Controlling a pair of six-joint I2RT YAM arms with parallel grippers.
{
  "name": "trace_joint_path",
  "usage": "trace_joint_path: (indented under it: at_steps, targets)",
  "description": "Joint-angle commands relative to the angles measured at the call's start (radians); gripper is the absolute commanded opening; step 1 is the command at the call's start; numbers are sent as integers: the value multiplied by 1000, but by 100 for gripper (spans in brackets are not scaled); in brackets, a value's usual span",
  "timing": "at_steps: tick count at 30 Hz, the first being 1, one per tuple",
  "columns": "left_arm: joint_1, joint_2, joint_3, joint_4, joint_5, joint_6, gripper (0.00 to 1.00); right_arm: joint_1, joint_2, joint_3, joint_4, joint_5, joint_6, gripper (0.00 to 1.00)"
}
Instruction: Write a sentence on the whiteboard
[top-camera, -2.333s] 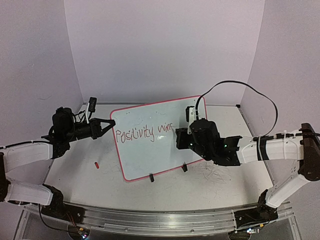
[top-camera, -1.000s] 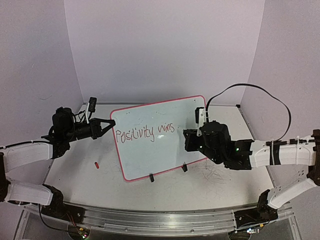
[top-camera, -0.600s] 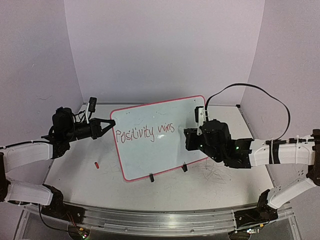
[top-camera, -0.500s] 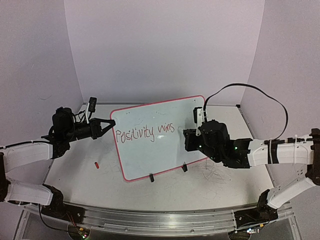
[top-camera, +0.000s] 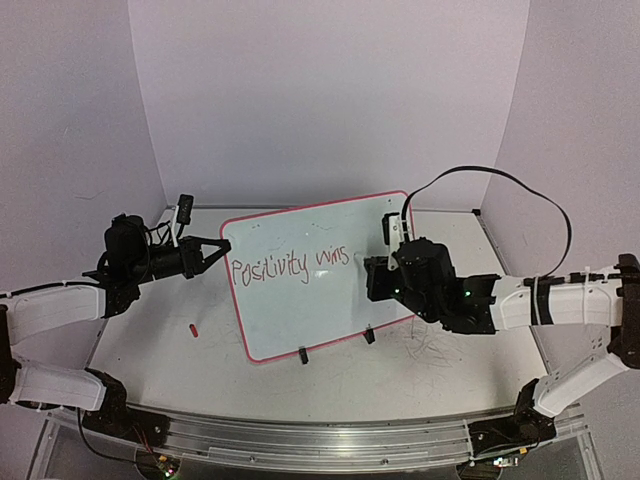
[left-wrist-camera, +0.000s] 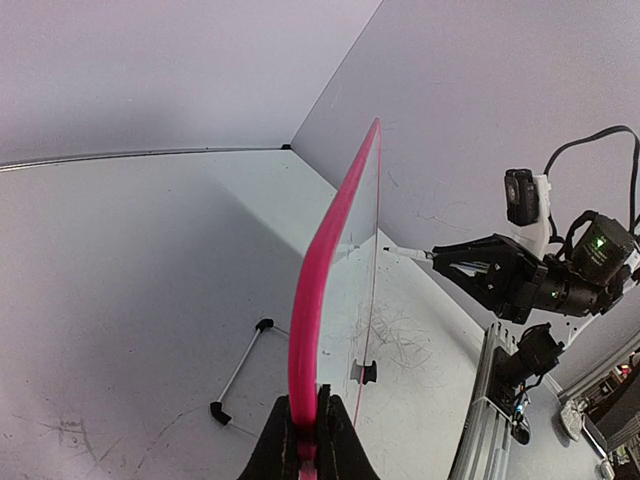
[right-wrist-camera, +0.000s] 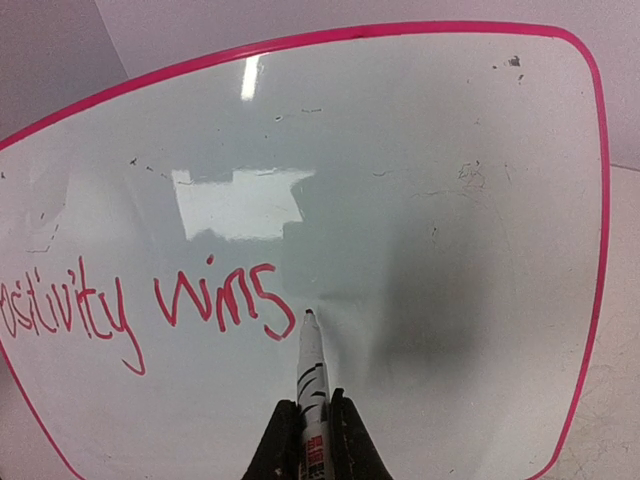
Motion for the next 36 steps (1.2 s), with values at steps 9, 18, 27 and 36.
trace_joint_path:
  at_steps: [9,18,27,36]
  targets:
    - [-11,9,17,-3,5,53,0,-19,11,28,43,9,-8,0]
    - [-11,10,17,-3,5,53,0,-31,14,34,67,37,-15,0]
    - [-11,6,13,-3,4,53,0,-49,43,41,68,38,8,0]
    - [-11,12,16,-3,5,55,0,-50,74,66,90,0,-43,0]
